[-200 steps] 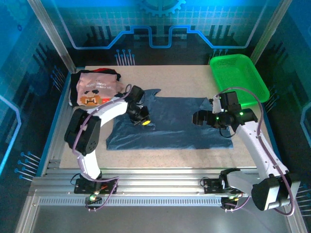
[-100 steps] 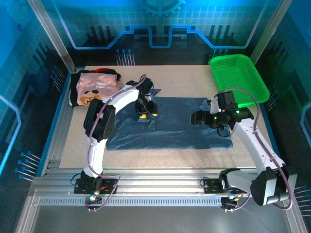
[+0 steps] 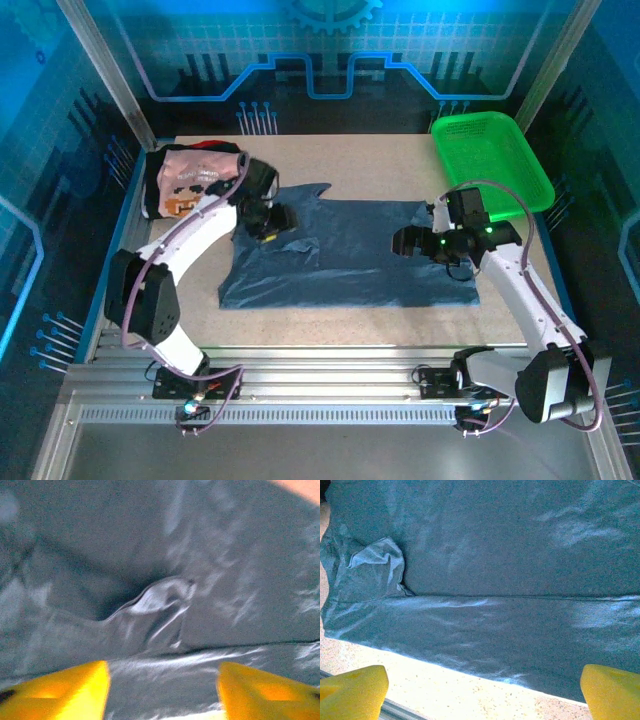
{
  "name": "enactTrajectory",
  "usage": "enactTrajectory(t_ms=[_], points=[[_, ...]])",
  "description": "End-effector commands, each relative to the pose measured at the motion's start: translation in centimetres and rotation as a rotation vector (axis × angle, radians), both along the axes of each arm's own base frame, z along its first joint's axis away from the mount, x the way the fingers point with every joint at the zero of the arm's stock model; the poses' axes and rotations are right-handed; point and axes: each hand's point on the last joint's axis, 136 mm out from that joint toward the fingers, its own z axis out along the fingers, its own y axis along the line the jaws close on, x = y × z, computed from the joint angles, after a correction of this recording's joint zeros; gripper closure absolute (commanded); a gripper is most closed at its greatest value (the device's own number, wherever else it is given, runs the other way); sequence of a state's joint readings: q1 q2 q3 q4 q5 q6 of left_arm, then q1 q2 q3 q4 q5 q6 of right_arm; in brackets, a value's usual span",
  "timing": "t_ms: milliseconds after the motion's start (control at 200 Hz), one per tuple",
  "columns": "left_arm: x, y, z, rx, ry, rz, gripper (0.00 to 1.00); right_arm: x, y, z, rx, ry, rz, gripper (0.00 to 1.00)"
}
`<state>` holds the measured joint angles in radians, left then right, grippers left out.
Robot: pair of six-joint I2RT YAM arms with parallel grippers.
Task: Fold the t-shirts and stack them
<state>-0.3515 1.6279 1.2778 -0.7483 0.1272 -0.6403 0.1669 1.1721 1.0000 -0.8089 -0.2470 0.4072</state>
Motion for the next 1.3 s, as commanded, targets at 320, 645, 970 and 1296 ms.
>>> enactTrajectory(t_ms=[320,645,970,1296], points=[[-2.0,2.3,-9.4,-0.073,0.208,0.238,0.97,-0.1,1.0,0.1,0.028,0.0,0.017,0.0],[1.1,3.9,-10.9,-0.037,0.208,0.263,0.99,-0.8,0.8,-0.3,0.021,0.005,0.01,0.0],[7.1,4.7,-8.9,-0.012,0.09,0.242,0.93,-0.4,1.1,-1.1,0.029,0.022,0.016,0.0],[9.5,6.5,-4.1,-0.001,-0.041,0.288,0.44,-0.4,-1.6,-2.4,-0.111,0.065,-0.073,0.0]])
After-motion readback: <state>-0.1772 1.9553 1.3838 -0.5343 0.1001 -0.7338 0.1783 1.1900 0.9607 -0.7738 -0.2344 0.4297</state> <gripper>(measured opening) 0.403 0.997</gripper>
